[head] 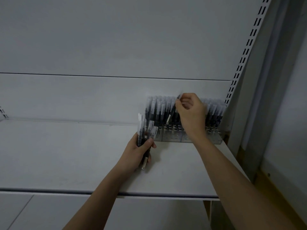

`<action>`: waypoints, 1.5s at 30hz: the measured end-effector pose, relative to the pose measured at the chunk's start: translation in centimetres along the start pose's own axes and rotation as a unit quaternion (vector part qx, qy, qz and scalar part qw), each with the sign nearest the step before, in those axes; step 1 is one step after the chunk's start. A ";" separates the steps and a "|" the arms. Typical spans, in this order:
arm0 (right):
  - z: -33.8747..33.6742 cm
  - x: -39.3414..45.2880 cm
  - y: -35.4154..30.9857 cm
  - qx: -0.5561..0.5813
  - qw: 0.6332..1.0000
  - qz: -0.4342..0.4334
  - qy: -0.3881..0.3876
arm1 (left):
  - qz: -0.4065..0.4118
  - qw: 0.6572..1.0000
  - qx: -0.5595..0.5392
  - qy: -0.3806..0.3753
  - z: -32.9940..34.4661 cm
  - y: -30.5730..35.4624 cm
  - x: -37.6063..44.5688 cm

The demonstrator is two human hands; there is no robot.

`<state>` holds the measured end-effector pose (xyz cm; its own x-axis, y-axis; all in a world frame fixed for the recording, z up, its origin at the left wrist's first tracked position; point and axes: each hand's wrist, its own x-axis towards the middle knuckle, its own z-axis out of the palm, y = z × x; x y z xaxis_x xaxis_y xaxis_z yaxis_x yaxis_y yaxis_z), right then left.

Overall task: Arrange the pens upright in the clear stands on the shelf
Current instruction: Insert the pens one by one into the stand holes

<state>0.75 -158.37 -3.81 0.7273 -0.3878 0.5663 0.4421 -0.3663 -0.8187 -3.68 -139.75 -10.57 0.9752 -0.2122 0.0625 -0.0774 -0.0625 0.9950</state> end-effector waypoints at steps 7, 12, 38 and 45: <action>0.9 -0.2 1.0 -0.048 0.998 0.001 -0.049 | -0.008 1.000 -0.022 -0.011 0.1 0.5 -0.2; 1.4 -0.9 2.2 -0.123 0.987 0.010 -0.107 | -0.006 1.000 -0.029 -0.009 0.0 0.5 -0.3; 1.1 -8.3 3.4 0.094 0.945 0.147 -0.276 | -0.015 0.997 -0.062 -0.039 0.0 -0.1 0.0; 0.8 -8.2 3.6 0.112 0.945 0.164 -0.262 | -0.010 0.997 -0.058 -0.054 -0.1 -0.2 -0.1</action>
<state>-3.22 -155.84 -11.48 0.9783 0.0435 0.2023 0.2055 -0.0886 -0.9746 -3.74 -139.67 -10.73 0.9480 -0.3158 0.0404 -0.0279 0.0439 0.9986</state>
